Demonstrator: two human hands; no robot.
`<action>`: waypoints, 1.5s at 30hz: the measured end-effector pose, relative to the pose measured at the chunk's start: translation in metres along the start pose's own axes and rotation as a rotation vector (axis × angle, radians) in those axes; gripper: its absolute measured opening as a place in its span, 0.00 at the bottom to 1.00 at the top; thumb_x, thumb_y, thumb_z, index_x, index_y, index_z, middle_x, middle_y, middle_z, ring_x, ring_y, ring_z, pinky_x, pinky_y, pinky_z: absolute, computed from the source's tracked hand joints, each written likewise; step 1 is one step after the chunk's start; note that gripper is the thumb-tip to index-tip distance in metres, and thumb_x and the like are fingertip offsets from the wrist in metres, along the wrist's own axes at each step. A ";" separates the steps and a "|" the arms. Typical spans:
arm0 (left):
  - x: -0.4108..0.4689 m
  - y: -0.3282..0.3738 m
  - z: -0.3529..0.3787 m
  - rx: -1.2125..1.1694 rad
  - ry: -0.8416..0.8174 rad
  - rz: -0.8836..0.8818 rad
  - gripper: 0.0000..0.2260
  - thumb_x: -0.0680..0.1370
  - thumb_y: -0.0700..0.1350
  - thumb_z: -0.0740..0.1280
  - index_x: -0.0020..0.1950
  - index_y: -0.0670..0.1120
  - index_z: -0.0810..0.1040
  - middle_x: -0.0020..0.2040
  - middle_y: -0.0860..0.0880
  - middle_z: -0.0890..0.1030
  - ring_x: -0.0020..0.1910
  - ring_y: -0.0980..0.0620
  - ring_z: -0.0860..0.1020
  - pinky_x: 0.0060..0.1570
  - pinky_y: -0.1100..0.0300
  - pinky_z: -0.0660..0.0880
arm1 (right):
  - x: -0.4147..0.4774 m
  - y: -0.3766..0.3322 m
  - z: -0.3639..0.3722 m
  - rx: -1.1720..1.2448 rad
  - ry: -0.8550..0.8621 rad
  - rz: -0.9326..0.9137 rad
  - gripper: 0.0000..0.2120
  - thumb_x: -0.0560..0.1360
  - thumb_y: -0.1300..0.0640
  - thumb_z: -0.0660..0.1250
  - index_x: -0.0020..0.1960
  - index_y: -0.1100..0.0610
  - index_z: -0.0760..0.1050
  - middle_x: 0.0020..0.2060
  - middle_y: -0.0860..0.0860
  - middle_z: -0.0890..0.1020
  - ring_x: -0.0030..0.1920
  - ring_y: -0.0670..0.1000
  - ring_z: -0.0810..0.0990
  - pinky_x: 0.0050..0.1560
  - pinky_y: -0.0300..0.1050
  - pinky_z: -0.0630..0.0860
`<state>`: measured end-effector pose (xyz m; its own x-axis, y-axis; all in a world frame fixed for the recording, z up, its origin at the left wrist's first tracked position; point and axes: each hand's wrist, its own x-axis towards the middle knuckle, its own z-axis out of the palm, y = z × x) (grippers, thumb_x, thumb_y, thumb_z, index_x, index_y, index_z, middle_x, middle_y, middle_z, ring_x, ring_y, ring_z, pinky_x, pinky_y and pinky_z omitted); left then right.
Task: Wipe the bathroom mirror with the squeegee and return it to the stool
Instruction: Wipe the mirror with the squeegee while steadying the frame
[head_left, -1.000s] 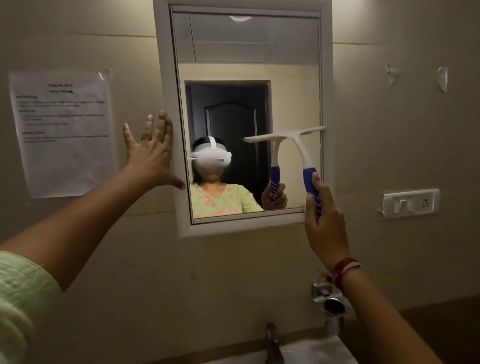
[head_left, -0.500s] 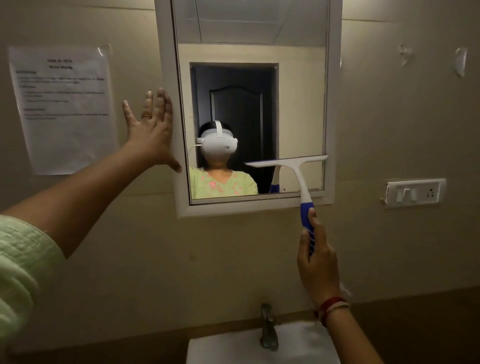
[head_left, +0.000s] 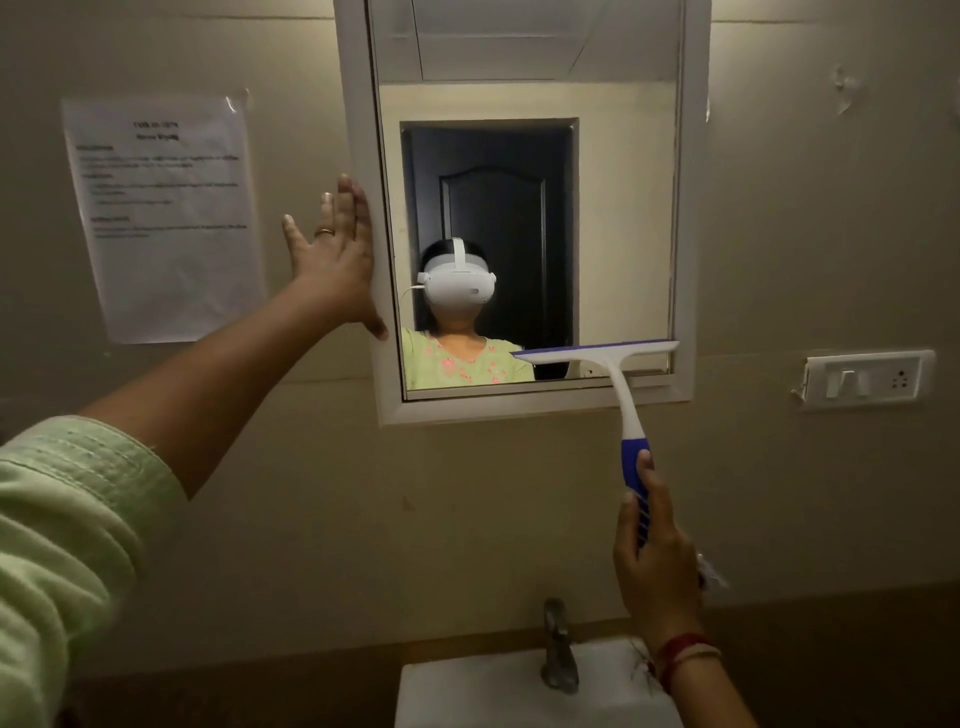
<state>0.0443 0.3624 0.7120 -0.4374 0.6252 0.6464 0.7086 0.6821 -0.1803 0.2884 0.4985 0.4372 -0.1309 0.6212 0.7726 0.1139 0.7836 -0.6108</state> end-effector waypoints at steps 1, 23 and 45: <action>0.000 0.002 -0.001 0.013 -0.013 -0.012 0.68 0.56 0.62 0.77 0.68 0.41 0.25 0.72 0.42 0.29 0.72 0.41 0.36 0.67 0.34 0.44 | -0.001 -0.001 0.001 0.003 0.001 0.006 0.23 0.78 0.61 0.57 0.70 0.50 0.56 0.33 0.55 0.73 0.29 0.52 0.74 0.29 0.42 0.73; -0.003 0.015 -0.006 0.030 -0.054 -0.069 0.67 0.57 0.58 0.78 0.68 0.37 0.27 0.72 0.38 0.31 0.72 0.38 0.38 0.67 0.34 0.46 | -0.024 0.001 -0.001 0.000 0.006 0.045 0.24 0.77 0.63 0.58 0.68 0.46 0.56 0.34 0.48 0.70 0.30 0.53 0.75 0.31 0.45 0.75; -0.004 0.003 0.000 -0.083 -0.009 0.007 0.68 0.56 0.58 0.79 0.69 0.40 0.26 0.72 0.41 0.30 0.72 0.40 0.36 0.67 0.34 0.44 | -0.017 -0.009 -0.015 -0.039 -0.042 0.035 0.26 0.77 0.61 0.59 0.69 0.44 0.54 0.36 0.44 0.71 0.33 0.43 0.74 0.32 0.32 0.68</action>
<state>0.0484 0.3624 0.7092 -0.4374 0.6334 0.6383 0.7547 0.6446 -0.1225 0.3049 0.4808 0.4317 -0.1675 0.6490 0.7421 0.1579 0.7607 -0.6296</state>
